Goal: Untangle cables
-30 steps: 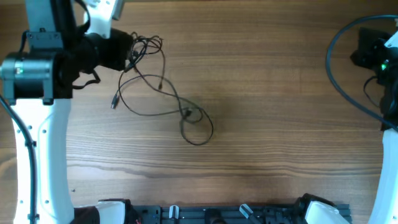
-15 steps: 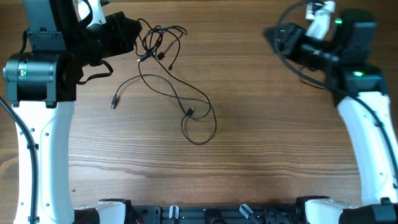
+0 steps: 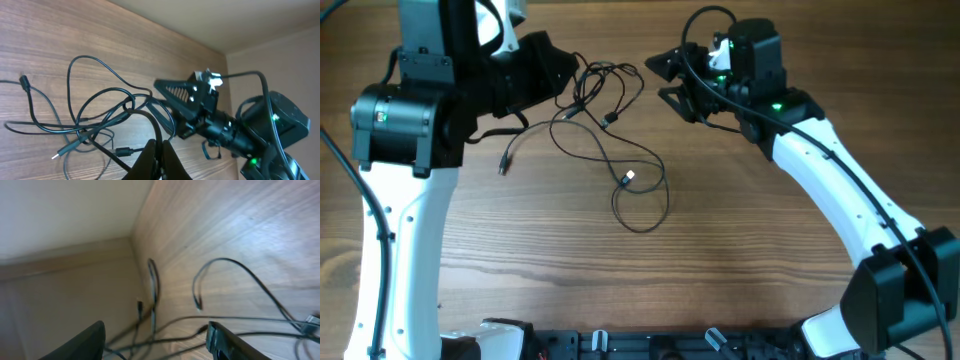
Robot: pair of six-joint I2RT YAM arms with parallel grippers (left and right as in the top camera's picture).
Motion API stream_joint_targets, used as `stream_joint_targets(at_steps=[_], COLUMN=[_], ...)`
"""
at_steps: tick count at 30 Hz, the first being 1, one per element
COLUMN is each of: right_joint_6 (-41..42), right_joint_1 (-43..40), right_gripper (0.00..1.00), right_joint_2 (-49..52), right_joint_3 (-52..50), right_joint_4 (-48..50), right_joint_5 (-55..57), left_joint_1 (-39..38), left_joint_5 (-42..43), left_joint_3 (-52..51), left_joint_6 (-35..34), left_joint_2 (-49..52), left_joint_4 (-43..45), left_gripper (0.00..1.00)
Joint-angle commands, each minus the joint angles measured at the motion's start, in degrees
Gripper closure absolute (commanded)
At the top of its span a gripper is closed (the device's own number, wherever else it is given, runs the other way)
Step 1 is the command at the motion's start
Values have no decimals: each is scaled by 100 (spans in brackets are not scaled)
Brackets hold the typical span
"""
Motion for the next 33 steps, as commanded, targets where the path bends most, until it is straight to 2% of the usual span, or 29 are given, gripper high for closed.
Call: stream_joint_targets(at_steps=[1, 3, 5, 7, 9, 12, 13, 14, 16, 17, 18, 20, 33], right_joint_6=[223, 289, 809, 1725, 3095, 4439, 4428, 4426, 4428, 4428, 4428, 4426, 4426], right_joint_1=[2, 11, 105, 223, 358, 463, 487, 501, 501, 501, 501, 505, 929], right_gripper=[32, 32, 33, 34, 33, 44, 46, 42, 27, 24, 25, 36, 41], right_joint_2=[90, 90, 122, 184, 282, 352, 363, 363, 363, 365, 365, 365, 365], right_joint_3=[122, 122, 122, 111, 109, 109, 109, 109, 109, 109, 109, 109, 109], right_joint_4=[424, 640, 507, 374, 361, 356, 479, 542, 557, 555, 555, 562, 767], right_joint_5=[116, 118, 138, 173, 251, 271, 450, 625, 785, 835, 868, 870, 925], left_joint_1=[-20, -20, -22, -22, -22, -22, -22, -22, -22, -22, -26, -26, -26], left_joint_5=[70, 70, 70, 70, 70, 70, 70, 70, 72, 70, 70, 70, 66], left_joint_3=[7, 7, 7, 7, 7, 7, 7, 7, 7, 7, 7, 7, 7], left_joint_6=[-109, -109, -109, -109, -111, -111, -111, -111, -107, -96, -94, -94, -90], left_joint_2=[-61, -61, -61, -61, -61, -61, -61, -61, -61, -61, -61, -61, -61], left_joint_4=[0, 7, 22, 20, 20, -9, -35, -63, -114, -155, -175, -192, -225], left_gripper=[96, 96, 96, 96, 96, 96, 96, 96, 96, 96, 96, 96, 96])
